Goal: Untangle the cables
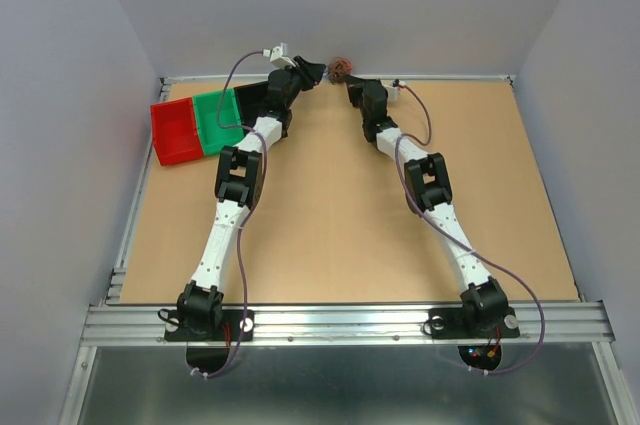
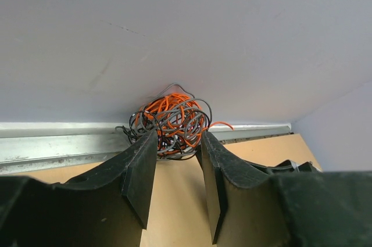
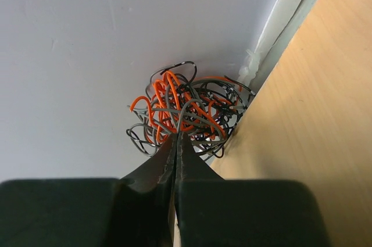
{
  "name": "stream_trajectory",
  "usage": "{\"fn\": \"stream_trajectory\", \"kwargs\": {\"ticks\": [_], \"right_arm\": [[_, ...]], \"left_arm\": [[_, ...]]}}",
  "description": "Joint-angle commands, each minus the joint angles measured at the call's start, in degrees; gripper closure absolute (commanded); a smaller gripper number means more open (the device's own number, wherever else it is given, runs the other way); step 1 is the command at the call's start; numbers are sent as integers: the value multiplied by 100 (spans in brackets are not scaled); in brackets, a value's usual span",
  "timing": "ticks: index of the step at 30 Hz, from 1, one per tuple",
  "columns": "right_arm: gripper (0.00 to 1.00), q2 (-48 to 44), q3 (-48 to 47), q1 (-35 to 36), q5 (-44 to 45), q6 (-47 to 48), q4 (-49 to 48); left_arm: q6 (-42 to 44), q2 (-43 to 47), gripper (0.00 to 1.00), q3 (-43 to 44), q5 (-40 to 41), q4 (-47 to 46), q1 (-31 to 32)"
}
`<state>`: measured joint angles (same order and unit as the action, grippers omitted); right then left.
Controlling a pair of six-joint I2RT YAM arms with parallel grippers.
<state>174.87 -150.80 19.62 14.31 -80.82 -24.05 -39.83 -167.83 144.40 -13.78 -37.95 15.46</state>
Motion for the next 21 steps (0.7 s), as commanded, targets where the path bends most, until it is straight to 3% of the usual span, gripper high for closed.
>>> {"fn": "stream_trajectory", "kwargs": {"ticks": [1,9,13,17,21], "right_arm": [[99,47,-160,42,125,-13,-389],[99,-119,68,86,-217,66,-486],[100,-504,428,183,-524,600,-574],[99,-1076,1104,227,-1051,971,-890],[99,-1902,2700,244,-1552,1304,-1775]], "left_arm": [[142,163,53,159,-72,-467,-35],[292,259,56,27,-160,-634,-79],[581,479,58,-358,-212,-844,-105],[661,724,58,-649,-309,-950,-122],[687,918,59,-948,-546,-1144,-237]]}}
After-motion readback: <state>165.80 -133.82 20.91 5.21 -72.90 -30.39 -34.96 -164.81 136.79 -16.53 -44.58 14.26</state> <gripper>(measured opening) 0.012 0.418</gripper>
